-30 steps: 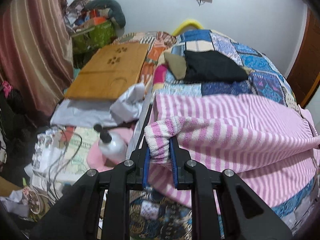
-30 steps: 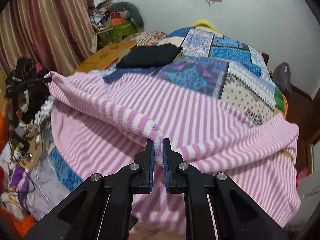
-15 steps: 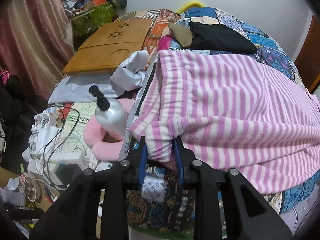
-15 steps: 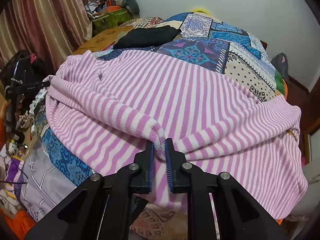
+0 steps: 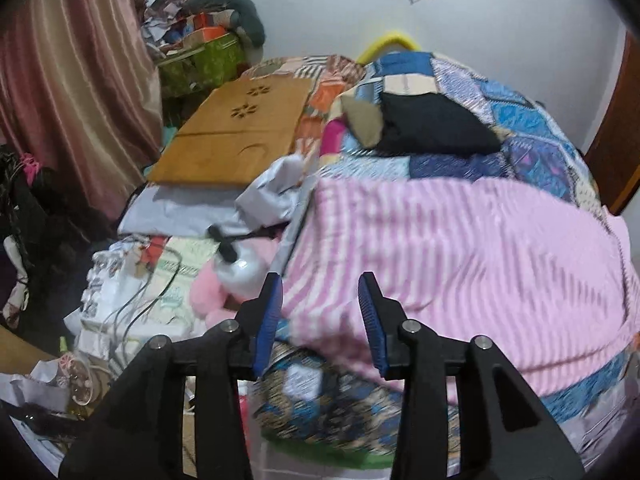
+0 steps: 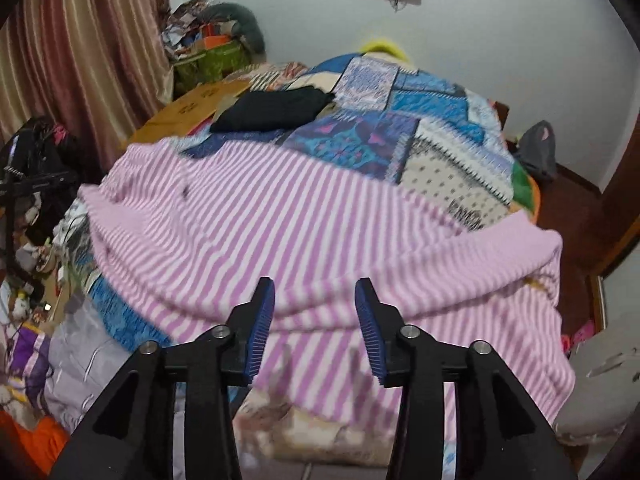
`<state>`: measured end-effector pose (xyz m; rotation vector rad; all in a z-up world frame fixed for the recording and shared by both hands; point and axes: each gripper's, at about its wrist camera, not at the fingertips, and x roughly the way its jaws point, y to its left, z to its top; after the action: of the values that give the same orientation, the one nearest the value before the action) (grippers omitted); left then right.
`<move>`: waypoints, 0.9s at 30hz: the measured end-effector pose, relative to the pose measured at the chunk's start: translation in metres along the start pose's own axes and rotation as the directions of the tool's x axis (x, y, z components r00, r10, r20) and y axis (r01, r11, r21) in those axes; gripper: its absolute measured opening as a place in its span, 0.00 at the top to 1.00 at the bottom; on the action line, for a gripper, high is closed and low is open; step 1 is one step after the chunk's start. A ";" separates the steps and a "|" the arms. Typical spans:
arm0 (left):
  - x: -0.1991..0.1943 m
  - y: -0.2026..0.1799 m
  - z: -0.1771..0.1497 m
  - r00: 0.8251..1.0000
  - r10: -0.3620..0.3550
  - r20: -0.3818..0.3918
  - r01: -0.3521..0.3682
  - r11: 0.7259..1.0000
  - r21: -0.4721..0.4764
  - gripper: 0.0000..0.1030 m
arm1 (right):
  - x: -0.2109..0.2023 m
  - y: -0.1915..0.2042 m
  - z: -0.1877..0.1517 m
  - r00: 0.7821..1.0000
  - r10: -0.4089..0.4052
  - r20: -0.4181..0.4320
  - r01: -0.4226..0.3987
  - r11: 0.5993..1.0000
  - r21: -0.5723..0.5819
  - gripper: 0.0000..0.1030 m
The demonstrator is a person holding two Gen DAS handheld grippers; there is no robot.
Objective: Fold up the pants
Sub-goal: 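Lay the pants flat on the quilt and open both tools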
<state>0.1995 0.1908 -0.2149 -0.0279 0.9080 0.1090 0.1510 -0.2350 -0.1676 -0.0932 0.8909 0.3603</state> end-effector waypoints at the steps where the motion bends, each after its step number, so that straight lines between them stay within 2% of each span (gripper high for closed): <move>1: 0.002 -0.006 0.004 1.000 -0.003 0.000 0.003 1.000 0.004 0.59 | 0.005 -0.005 0.004 1.000 -0.002 0.001 0.002 1.000 0.009 0.62; 5: 0.014 -0.043 0.028 1.000 -0.025 -0.005 0.025 0.999 0.031 0.57 | 0.023 -0.028 0.014 0.999 -0.035 -0.006 0.036 0.998 0.056 0.62; 7: 0.019 -0.060 0.038 0.999 -0.035 0.001 0.035 0.999 0.041 0.51 | 0.031 -0.045 0.017 0.998 -0.061 -0.015 0.062 0.994 0.088 0.62; 9: 0.024 -0.080 0.049 0.999 -0.041 0.017 0.040 0.998 0.054 0.43 | 0.034 -0.066 0.019 0.996 -0.092 -0.021 0.094 0.988 0.122 0.62; 16: 0.058 -0.142 0.078 0.998 -0.064 0.008 0.063 0.994 0.091 0.36 | 0.048 -0.156 0.025 0.975 -0.207 -0.074 0.219 0.946 0.238 0.59; 22: 0.108 -0.187 0.082 0.996 -0.073 -0.059 0.080 0.987 0.140 0.36 | 0.075 -0.217 0.033 0.964 -0.241 -0.113 0.265 0.911 0.316 0.57; 27: 0.146 -0.209 0.073 0.989 -0.059 -0.133 0.082 0.981 0.174 0.36 | 0.111 -0.243 0.044 0.959 -0.239 -0.151 0.277 0.904 0.326 0.57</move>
<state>0.3684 0.0008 -0.2898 0.1012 1.0406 -0.0417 0.3309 -0.4225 -0.2428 0.0939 1.0232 -0.0539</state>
